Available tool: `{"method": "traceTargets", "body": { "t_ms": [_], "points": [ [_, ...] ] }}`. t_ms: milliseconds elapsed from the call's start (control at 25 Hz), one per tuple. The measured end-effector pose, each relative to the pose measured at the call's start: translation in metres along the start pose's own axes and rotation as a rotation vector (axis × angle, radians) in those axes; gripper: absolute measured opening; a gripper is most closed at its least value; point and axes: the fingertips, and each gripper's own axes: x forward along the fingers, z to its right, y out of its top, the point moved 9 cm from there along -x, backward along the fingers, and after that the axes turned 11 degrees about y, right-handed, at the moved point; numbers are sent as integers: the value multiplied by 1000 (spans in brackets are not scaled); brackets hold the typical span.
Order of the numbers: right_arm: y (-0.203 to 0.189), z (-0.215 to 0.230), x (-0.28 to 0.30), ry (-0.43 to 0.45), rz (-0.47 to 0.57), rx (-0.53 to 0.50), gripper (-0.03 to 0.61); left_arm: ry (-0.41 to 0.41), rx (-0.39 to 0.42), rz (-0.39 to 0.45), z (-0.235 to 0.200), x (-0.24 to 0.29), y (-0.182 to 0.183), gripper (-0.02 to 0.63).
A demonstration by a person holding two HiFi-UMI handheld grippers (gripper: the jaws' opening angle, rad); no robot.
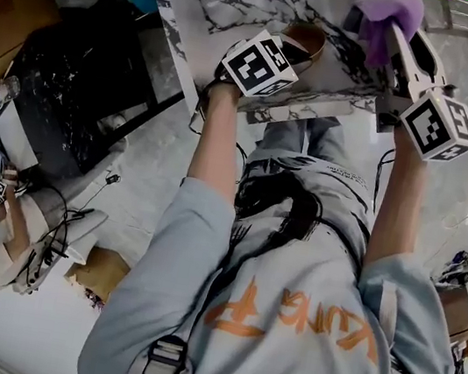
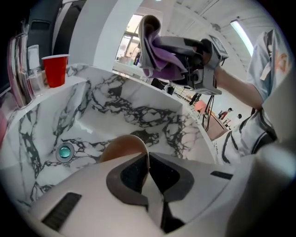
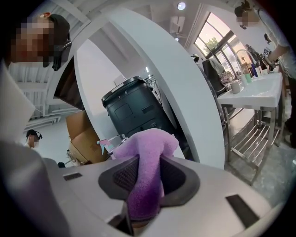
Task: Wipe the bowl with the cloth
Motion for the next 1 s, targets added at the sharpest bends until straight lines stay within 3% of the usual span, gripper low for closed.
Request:
{"method": "traceTargets", "body": {
  "t_ms": [240, 480, 720, 840, 1000],
  "points": [
    [-3, 0, 4, 2, -15, 9, 132, -12, 32, -83, 4, 16, -7, 34],
    [-3, -5, 12, 24, -32, 4, 132, -8, 48, -97, 8, 24, -7, 34],
    [-3, -9, 19, 37, -53, 4, 132, -66, 48, -184, 15, 22, -20, 35],
    [0, -13, 23, 61, -52, -5, 132, -64, 1, -137, 13, 12, -15, 35],
    [4, -19, 29, 80, -46, -12, 132, -3, -129, 59, 2, -20, 5, 35]
  ]
}}
